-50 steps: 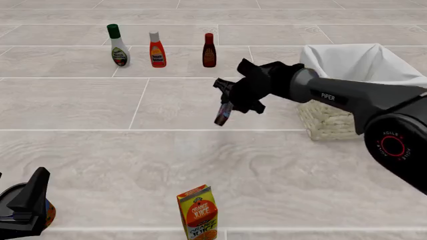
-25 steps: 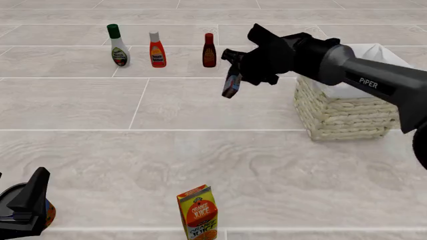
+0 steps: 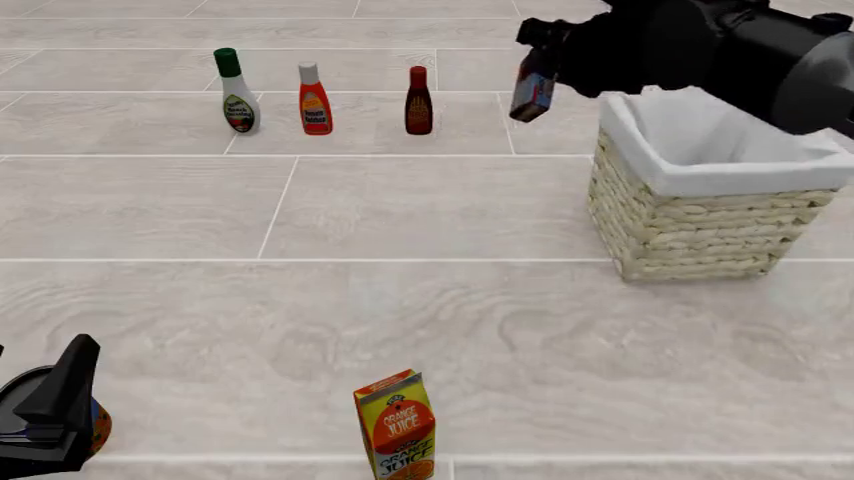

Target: Pick the chocolate pudding and place it in the basket.

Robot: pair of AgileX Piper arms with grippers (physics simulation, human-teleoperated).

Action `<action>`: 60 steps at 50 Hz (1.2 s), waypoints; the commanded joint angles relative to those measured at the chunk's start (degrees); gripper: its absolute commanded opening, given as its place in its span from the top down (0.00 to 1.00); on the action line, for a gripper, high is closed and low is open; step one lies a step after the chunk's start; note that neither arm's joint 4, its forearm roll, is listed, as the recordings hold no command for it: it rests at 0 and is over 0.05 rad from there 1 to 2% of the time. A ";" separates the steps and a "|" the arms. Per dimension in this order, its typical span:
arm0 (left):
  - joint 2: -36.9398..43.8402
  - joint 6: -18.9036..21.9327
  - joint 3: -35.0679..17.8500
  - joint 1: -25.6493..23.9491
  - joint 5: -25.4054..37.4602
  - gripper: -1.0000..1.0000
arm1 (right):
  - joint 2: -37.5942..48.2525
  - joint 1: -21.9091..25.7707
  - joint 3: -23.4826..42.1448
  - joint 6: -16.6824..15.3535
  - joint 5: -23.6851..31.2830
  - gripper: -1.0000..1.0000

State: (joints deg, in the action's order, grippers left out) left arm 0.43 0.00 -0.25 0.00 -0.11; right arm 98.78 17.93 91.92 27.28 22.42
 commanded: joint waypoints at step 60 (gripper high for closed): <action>0.00 0.00 0.00 0.00 0.00 0.00 | -8.08 -22.21 5.19 -9.66 0.76 1.00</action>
State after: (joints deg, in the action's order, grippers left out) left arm 0.43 0.00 -0.25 0.00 -0.11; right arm 90.51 -2.23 96.19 17.68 22.98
